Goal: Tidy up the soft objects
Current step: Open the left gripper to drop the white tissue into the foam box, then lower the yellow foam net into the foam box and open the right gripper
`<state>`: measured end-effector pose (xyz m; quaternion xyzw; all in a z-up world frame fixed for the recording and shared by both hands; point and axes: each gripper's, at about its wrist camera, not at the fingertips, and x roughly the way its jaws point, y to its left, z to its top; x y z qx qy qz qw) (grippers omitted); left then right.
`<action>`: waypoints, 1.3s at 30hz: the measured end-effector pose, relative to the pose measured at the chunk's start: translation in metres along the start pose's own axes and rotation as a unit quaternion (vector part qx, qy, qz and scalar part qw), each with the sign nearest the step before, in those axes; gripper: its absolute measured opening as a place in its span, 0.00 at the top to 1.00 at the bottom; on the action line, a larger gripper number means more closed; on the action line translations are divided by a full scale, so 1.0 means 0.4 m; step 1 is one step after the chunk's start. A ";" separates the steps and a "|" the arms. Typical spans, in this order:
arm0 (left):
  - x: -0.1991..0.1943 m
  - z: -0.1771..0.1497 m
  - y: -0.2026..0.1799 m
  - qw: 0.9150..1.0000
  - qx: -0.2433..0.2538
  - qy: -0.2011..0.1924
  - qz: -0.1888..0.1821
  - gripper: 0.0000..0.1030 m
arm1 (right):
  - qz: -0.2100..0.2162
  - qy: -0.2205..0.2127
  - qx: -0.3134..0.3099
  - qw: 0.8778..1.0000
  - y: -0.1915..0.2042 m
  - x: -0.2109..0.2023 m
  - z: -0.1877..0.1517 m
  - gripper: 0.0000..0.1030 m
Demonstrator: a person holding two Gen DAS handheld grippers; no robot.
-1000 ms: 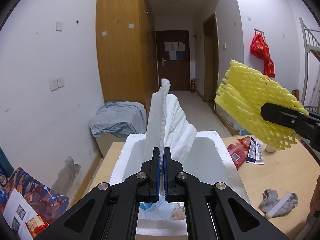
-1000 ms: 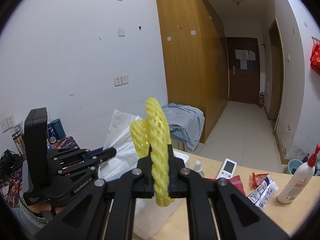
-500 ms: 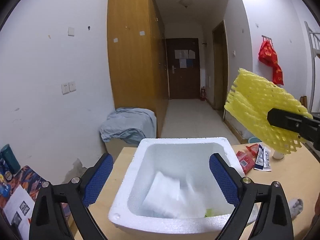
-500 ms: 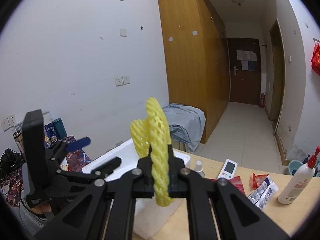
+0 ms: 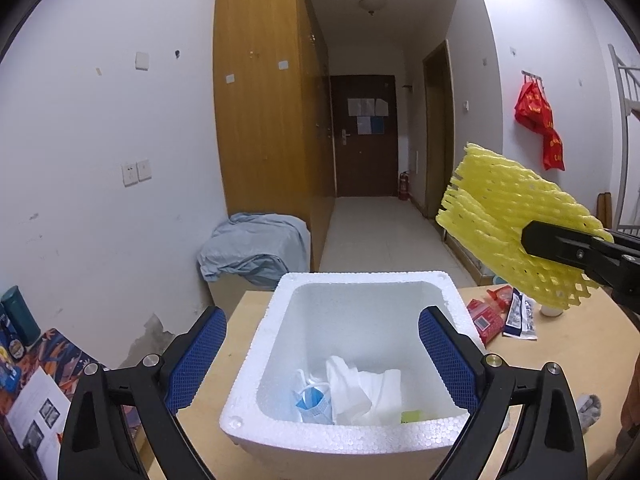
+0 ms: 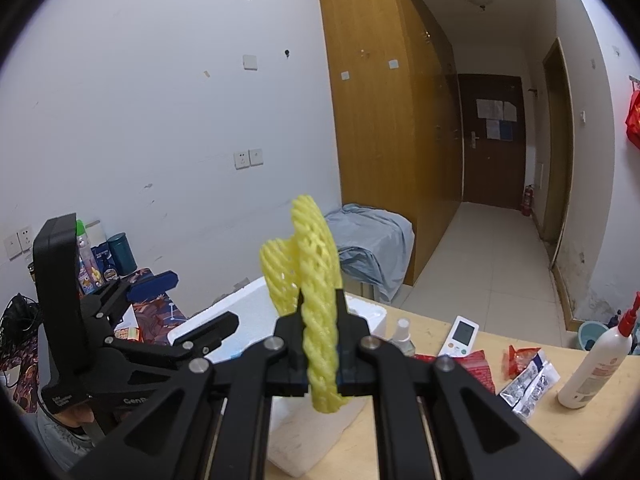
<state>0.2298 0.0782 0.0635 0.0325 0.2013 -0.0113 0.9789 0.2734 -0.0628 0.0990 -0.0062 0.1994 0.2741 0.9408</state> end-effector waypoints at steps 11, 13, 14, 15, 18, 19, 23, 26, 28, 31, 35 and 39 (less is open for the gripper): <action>-0.031 -0.005 0.031 1.000 -0.004 -0.009 0.017 0.06 | 0.015 0.010 0.001 1.000 0.015 0.019 -0.003 0.89; -0.039 -0.008 0.048 1.000 -0.007 -0.012 0.025 0.06 | 0.018 0.012 0.001 1.000 0.019 0.024 -0.004 0.89; -0.047 -0.010 0.061 0.999 -0.010 -0.014 0.030 0.06 | 0.019 0.014 0.001 1.000 0.023 0.030 -0.003 0.89; -0.051 -0.011 0.069 0.999 -0.012 -0.015 0.033 0.05 | 0.021 0.015 0.003 1.000 0.025 0.035 -0.003 0.89; -0.065 -0.014 0.102 0.999 -0.023 -0.017 0.047 0.04 | 0.026 0.022 0.001 0.999 0.036 0.052 -0.007 0.89; -0.068 -0.015 0.111 0.998 -0.026 -0.017 0.048 0.04 | 0.026 0.024 -0.001 0.999 0.042 0.058 -0.007 0.89; -0.081 -0.020 0.143 0.997 -0.033 -0.019 0.060 0.03 | 0.028 0.032 -0.004 0.999 0.059 0.079 -0.010 0.89; -0.088 -0.026 0.163 0.997 -0.041 -0.017 0.065 0.03 | 0.030 0.038 -0.005 0.999 0.069 0.090 -0.014 0.89; -0.090 -0.029 0.175 0.997 -0.047 -0.017 0.067 0.03 | 0.033 0.043 -0.005 0.999 0.076 0.100 -0.016 0.89; -0.096 -0.031 0.184 0.996 -0.050 -0.018 0.071 0.03 | 0.037 0.049 -0.008 0.998 0.092 0.115 -0.018 0.89; -0.091 -0.029 0.188 0.996 -0.049 -0.016 0.074 0.03 | 0.041 0.053 -0.010 0.998 0.109 0.127 -0.020 0.89; -0.097 -0.032 0.189 0.996 -0.049 -0.017 0.074 0.03 | 0.038 0.055 -0.009 0.998 0.111 0.132 -0.021 0.89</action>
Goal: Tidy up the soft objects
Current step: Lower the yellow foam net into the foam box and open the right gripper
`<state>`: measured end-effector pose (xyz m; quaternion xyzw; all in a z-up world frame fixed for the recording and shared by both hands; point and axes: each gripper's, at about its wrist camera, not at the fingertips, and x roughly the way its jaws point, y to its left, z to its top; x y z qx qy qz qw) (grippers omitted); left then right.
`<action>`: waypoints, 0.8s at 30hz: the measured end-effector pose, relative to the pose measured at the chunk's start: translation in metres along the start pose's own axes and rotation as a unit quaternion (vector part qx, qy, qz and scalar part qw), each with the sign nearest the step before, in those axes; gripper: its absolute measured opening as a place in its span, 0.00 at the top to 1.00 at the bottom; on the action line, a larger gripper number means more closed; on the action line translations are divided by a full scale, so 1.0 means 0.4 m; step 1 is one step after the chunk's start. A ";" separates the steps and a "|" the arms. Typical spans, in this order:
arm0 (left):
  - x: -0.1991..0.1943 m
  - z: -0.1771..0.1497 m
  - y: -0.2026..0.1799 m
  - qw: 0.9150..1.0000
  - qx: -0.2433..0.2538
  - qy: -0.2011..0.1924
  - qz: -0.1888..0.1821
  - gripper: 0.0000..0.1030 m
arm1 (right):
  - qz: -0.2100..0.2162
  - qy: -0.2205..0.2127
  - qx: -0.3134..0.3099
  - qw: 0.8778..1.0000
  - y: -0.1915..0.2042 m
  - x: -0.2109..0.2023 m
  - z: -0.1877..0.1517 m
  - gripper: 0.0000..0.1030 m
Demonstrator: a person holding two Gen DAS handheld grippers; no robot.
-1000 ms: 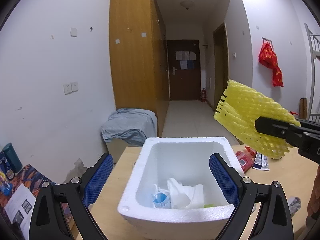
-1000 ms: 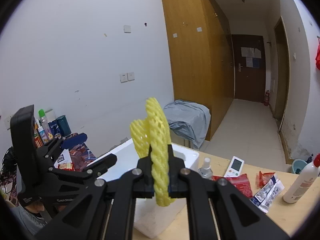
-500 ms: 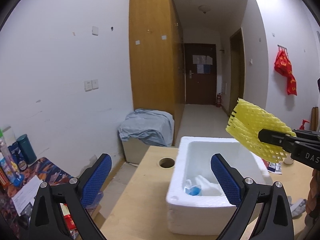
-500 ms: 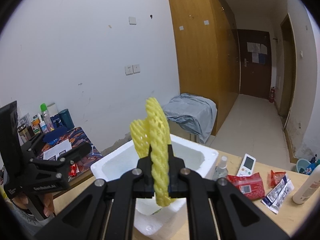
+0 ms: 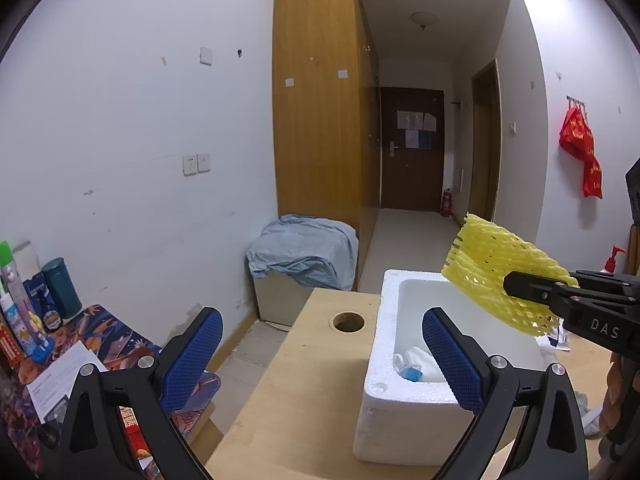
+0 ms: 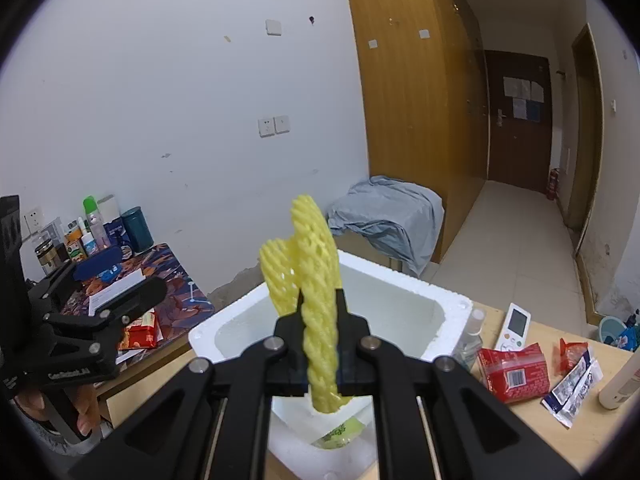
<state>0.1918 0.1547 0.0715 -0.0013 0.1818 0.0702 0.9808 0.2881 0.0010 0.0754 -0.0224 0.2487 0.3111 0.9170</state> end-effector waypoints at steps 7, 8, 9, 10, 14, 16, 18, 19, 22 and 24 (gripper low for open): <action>-0.001 -0.001 0.001 1.000 0.000 0.000 0.000 0.03 | -0.011 -0.001 0.008 1.000 -0.008 0.001 0.002 0.52; -0.002 -0.002 0.002 1.000 0.001 -0.001 0.000 0.03 | -0.013 -0.002 0.007 1.000 -0.008 0.000 0.002 0.45; -0.003 -0.002 0.003 1.000 0.001 -0.001 -0.001 0.03 | -0.014 -0.007 0.010 1.000 -0.010 -0.005 0.001 0.29; -0.004 -0.003 0.003 1.000 0.001 -0.001 -0.002 0.03 | -0.015 -0.012 0.013 1.000 -0.012 -0.010 0.001 0.18; -0.003 -0.003 0.004 1.000 0.000 -0.001 0.000 0.03 | -0.028 -0.032 0.020 0.999 -0.020 -0.028 0.003 0.13; -0.001 -0.004 0.001 1.000 0.000 0.000 -0.002 0.03 | -0.030 -0.029 0.017 0.999 -0.019 -0.028 0.004 0.12; -0.003 -0.003 -0.003 1.000 0.002 0.000 -0.002 0.03 | -0.030 -0.027 0.013 0.999 -0.016 -0.026 0.003 0.12; -0.005 -0.003 -0.005 1.000 0.003 -0.001 -0.003 0.03 | -0.031 -0.027 0.012 0.999 -0.016 -0.026 0.002 0.12; -0.010 -0.003 -0.011 1.000 0.005 -0.002 -0.003 0.03 | -0.035 -0.028 0.007 0.999 -0.012 -0.028 0.001 0.12; -0.010 -0.003 -0.013 1.000 0.005 -0.001 -0.004 0.03 | -0.046 -0.031 -0.003 0.998 -0.005 -0.032 0.001 0.12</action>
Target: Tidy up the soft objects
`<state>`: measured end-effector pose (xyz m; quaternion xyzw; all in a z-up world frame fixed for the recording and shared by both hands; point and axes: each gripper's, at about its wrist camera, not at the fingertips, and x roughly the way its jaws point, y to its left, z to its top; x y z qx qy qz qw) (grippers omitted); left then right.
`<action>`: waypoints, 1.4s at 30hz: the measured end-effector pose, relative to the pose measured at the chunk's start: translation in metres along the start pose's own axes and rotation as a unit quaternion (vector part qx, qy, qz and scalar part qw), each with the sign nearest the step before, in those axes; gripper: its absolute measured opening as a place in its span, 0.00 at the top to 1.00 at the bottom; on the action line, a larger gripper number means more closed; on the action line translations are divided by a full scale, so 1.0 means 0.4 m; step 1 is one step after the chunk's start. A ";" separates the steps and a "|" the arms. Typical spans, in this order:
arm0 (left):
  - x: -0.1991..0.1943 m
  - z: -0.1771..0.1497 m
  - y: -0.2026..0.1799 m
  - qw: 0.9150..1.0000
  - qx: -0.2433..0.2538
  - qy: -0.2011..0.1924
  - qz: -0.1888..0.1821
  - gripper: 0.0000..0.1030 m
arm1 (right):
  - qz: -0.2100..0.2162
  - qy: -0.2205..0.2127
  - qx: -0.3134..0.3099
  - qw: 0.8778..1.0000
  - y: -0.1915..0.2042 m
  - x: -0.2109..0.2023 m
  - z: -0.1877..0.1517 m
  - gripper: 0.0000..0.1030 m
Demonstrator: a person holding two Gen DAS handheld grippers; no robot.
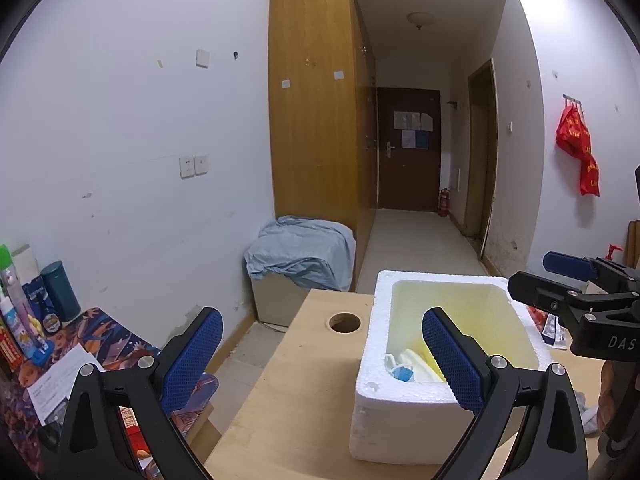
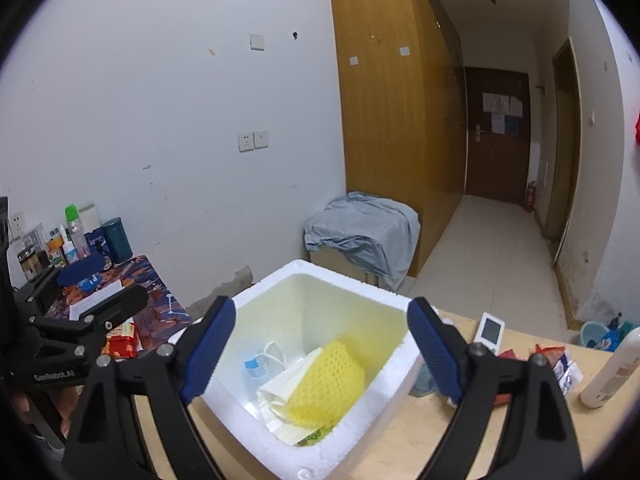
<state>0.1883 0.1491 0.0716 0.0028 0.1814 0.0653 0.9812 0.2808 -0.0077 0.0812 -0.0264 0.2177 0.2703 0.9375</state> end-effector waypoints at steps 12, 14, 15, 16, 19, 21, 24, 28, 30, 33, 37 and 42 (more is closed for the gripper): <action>-0.027 0.007 -0.033 1.000 0.007 -0.002 -0.011 0.03 | 0.016 0.000 0.014 1.000 -0.014 -0.033 0.003 0.12; -0.032 0.011 -0.040 1.000 0.008 -0.004 -0.013 0.03 | 0.014 -0.003 0.016 1.000 -0.016 -0.047 0.004 0.12; -0.036 0.012 -0.044 1.000 0.008 -0.004 -0.015 0.03 | 0.012 -0.006 0.016 1.000 -0.017 -0.058 0.004 0.12; -0.040 0.014 -0.048 1.000 0.008 -0.005 -0.017 0.03 | 0.010 -0.008 0.017 1.000 -0.018 -0.066 0.004 0.11; -0.053 0.017 -0.062 1.000 0.010 -0.006 -0.020 0.03 | 0.001 -0.012 0.022 1.000 -0.024 -0.095 0.003 0.07; -0.066 0.017 -0.072 1.000 0.013 -0.006 -0.025 0.03 | -0.003 -0.019 0.024 1.000 -0.029 -0.118 0.001 0.07; -0.086 0.015 -0.090 0.999 0.016 -0.009 -0.032 0.03 | -0.012 -0.024 0.027 0.999 -0.036 -0.155 -0.007 0.06; -0.110 0.008 -0.118 0.999 0.023 -0.010 -0.042 0.03 | -0.026 -0.026 0.035 0.999 -0.048 -0.193 -0.018 0.00; -0.124 0.003 -0.134 0.998 0.027 -0.012 -0.047 0.03 | -0.032 -0.029 0.035 0.998 -0.050 -0.208 -0.021 0.00; -0.143 -0.002 -0.159 0.998 0.033 -0.012 -0.059 0.03 | -0.038 -0.033 0.032 0.998 -0.052 -0.233 -0.029 0.00; -0.164 -0.009 -0.193 0.996 0.035 -0.011 -0.081 0.03 | -0.047 -0.037 0.036 0.998 -0.062 -0.269 -0.044 0.00; -0.195 -0.016 -0.231 0.993 0.038 -0.017 -0.113 0.03 | -0.064 -0.046 0.044 0.996 -0.084 -0.328 -0.066 0.00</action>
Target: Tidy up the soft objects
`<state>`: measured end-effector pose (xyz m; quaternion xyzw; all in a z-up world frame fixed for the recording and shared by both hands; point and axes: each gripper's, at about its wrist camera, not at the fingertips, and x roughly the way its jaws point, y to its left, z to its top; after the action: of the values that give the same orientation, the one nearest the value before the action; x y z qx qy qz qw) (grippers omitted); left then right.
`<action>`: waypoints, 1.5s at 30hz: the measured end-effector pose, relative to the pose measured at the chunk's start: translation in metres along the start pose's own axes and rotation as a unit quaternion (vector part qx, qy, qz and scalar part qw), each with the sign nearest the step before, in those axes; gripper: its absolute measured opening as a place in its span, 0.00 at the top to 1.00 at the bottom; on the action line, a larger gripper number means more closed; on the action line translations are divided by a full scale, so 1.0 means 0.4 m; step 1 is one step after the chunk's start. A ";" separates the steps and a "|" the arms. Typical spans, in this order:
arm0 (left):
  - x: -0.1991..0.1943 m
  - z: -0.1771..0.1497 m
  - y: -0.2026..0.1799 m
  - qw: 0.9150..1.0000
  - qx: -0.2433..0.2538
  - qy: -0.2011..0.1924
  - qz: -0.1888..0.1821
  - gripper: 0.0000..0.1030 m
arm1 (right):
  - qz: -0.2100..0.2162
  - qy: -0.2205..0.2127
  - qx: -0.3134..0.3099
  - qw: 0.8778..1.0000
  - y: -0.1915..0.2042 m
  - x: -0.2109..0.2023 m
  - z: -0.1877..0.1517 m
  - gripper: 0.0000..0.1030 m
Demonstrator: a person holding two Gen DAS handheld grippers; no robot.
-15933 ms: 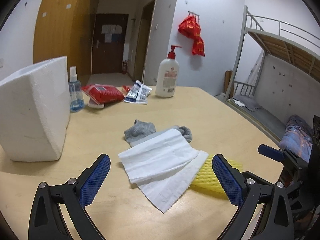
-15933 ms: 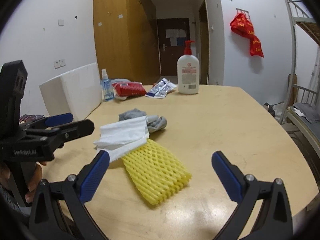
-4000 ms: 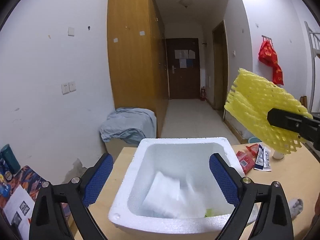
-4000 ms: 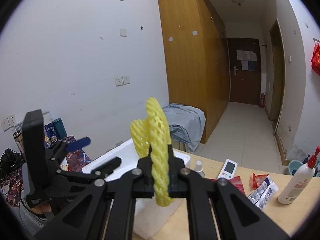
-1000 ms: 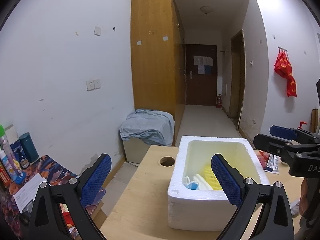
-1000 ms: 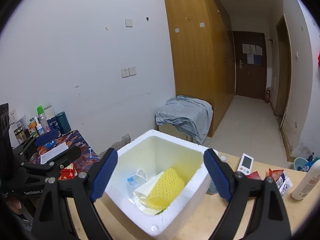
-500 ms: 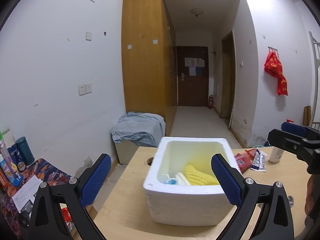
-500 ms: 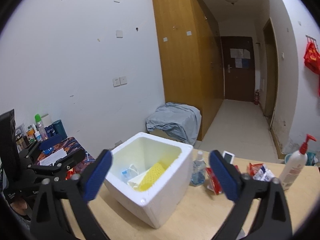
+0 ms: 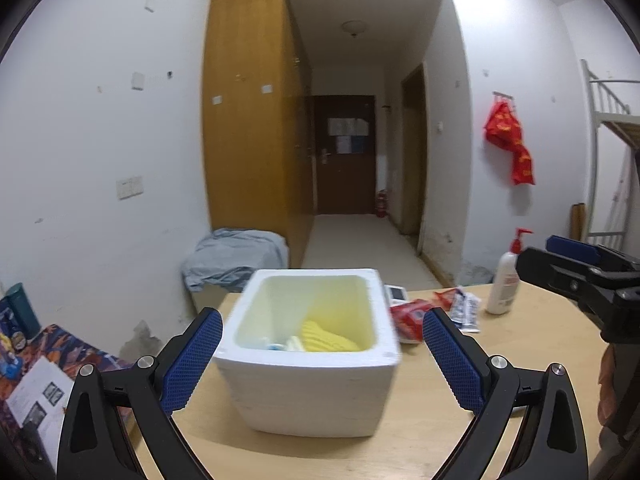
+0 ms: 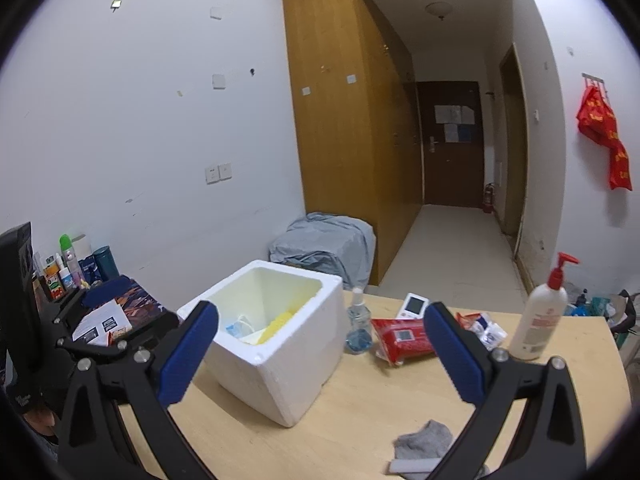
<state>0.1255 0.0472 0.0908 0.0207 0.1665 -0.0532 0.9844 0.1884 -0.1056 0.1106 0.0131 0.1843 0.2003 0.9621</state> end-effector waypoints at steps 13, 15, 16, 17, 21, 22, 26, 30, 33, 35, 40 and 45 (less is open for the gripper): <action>-0.067 -0.025 -0.098 0.999 -0.013 -0.019 -0.034 0.02 | -0.048 -0.028 0.008 0.998 -0.048 -0.122 -0.055 0.00; -0.080 -0.035 -0.113 0.999 -0.015 -0.026 -0.038 0.02 | -0.053 -0.033 0.008 0.998 -0.050 -0.138 -0.071 0.00; -0.087 -0.043 -0.121 0.999 -0.017 -0.029 -0.042 0.02 | -0.055 -0.035 0.011 0.998 -0.054 -0.146 -0.078 0.00; -0.093 -0.049 -0.124 0.998 -0.019 -0.032 -0.045 0.02 | -0.057 -0.035 0.013 0.998 -0.057 -0.151 -0.085 0.00; -0.107 -0.079 -0.142 0.998 -0.019 -0.039 -0.049 0.02 | -0.066 -0.032 0.008 0.997 -0.056 -0.168 -0.122 0.00; -0.107 -0.088 -0.149 0.998 -0.017 -0.037 -0.052 0.02 | -0.070 -0.033 0.007 0.997 -0.056 -0.173 -0.132 0.00; -0.106 -0.119 -0.165 0.997 -0.022 -0.030 -0.066 0.02 | -0.081 -0.038 0.005 0.996 -0.059 -0.195 -0.162 0.00; -0.104 -0.152 -0.180 0.997 -0.021 -0.026 -0.068 0.02 | -0.086 -0.033 0.009 0.996 -0.067 -0.204 -0.191 0.00; -0.103 -0.179 -0.193 0.997 -0.018 -0.022 -0.078 0.02 | -0.095 -0.028 0.012 0.995 -0.077 -0.209 -0.217 0.00; -0.105 -0.193 -0.197 0.997 -0.018 -0.026 -0.075 0.02 | -0.098 -0.024 0.015 0.995 -0.084 -0.213 -0.232 0.00; -0.099 -0.232 -0.204 0.996 -0.032 -0.022 -0.080 0.02 | -0.111 -0.011 0.006 0.994 -0.098 -0.216 -0.275 0.00; -0.074 -0.261 -0.218 0.995 -0.036 -0.005 -0.090 0.02 | -0.108 0.018 0.023 0.994 -0.132 -0.196 -0.314 0.00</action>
<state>0.0540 -0.0306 0.0001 -0.0300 0.1650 -0.1359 0.9764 0.0965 -0.1910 0.0155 0.0112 0.2066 0.0914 0.9741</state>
